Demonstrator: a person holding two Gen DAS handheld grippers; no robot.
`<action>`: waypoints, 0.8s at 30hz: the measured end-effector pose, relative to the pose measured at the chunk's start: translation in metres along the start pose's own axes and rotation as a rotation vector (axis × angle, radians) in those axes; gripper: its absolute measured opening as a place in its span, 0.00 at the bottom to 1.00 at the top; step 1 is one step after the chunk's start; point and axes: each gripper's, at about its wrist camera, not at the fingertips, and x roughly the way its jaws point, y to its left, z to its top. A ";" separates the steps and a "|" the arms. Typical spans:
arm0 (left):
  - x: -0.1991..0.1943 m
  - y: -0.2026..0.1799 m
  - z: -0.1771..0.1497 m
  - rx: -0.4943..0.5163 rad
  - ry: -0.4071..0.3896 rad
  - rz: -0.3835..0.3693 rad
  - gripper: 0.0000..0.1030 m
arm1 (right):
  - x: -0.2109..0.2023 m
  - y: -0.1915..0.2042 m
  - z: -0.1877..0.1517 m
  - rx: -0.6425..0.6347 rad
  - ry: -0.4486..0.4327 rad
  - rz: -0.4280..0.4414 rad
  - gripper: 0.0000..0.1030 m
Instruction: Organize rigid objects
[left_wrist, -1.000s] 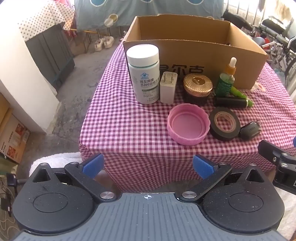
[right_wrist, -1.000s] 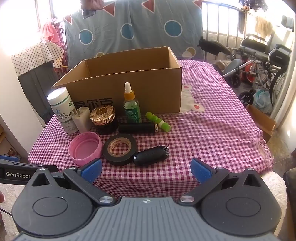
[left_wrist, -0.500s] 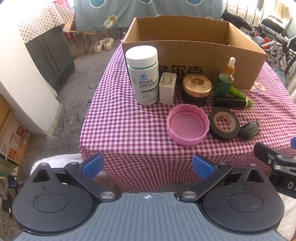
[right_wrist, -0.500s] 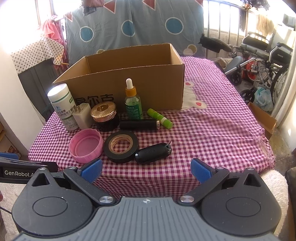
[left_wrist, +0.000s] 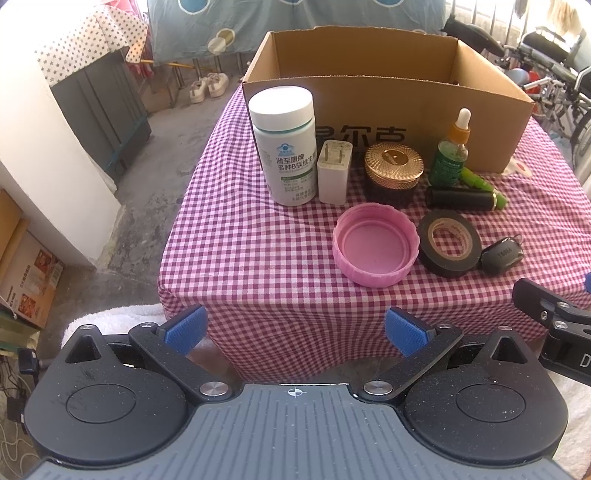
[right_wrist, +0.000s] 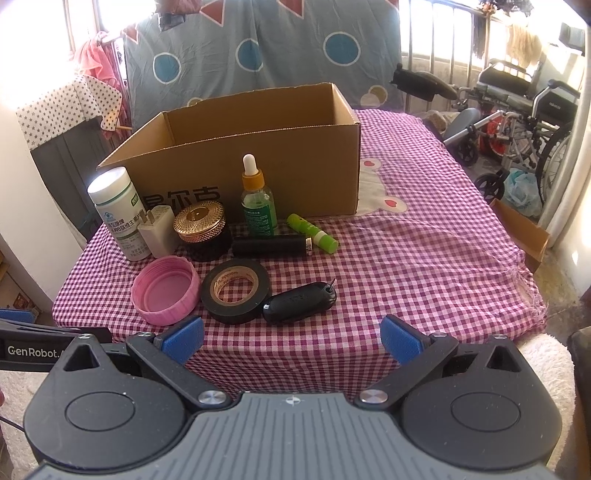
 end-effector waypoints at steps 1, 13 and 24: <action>0.000 0.000 0.000 0.000 0.000 0.000 1.00 | 0.000 0.000 0.000 0.001 0.001 -0.001 1.00; 0.000 0.001 0.000 0.001 0.002 0.003 1.00 | 0.000 0.001 0.000 -0.005 -0.002 -0.012 1.00; 0.000 0.000 -0.001 0.005 0.005 0.005 1.00 | 0.000 0.002 -0.001 -0.009 -0.003 -0.018 1.00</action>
